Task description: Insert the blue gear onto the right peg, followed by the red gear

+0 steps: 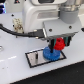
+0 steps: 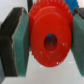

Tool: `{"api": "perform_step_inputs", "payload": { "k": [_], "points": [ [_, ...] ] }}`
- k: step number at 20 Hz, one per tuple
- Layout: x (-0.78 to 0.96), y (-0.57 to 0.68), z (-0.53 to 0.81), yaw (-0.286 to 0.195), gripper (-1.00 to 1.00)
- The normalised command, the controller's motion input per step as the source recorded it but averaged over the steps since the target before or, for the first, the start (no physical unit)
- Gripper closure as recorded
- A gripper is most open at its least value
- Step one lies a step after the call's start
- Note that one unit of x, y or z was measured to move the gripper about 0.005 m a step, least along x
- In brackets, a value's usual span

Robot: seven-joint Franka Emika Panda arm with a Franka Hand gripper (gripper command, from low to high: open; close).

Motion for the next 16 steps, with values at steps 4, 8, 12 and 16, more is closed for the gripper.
{"api": "perform_step_inputs", "payload": {
  "k": [4,8,12,16],
  "points": [
    [0.1,-0.18,-0.04,0.0,1.0],
    [0.13,-0.19,-0.08,0.0,1.0],
    [0.16,-0.23,-0.1,0.0,1.0],
    [0.18,-0.17,-0.09,0.0,1.0]
  ]
}}
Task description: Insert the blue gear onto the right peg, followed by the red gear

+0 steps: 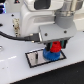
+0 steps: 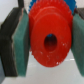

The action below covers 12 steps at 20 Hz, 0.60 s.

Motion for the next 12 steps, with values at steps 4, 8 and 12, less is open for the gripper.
{"api": "perform_step_inputs", "payload": {
  "k": [4,8,12],
  "points": [
    [0.09,-0.12,0.21,0.0,1.0],
    [0.05,-0.05,0.02,0.0,1.0],
    [-0.08,-0.11,0.15,0.0,1.0]
  ]
}}
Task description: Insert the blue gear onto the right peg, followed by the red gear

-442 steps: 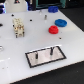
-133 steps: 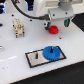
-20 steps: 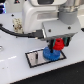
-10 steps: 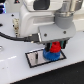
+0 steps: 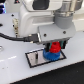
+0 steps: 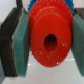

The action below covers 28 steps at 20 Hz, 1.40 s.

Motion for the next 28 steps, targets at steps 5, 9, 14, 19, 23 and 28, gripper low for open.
{"api": "perform_step_inputs", "payload": {
  "k": [5,9,14,19,23,28],
  "points": [
    [0.01,-0.1,0.09,0.0,1.0],
    [0.06,-0.09,0.04,0.0,1.0],
    [0.11,-0.06,-0.11,0.0,1.0],
    [0.17,-0.05,-0.11,0.0,1.0],
    [0.16,-0.15,-0.23,0.0,1.0],
    [0.18,-0.06,0.06,0.0,1.0]
  ]
}}
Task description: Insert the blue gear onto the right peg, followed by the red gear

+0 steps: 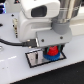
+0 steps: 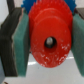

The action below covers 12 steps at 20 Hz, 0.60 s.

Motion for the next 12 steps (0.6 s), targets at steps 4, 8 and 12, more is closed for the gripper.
{"api": "perform_step_inputs", "payload": {
  "k": [4,8,12],
  "points": [
    [0.15,0.0,0.05,0.0,1.0],
    [0.08,0.01,-0.07,0.0,1.0],
    [0.04,0.03,0.19,0.0,-1.0]
  ]
}}
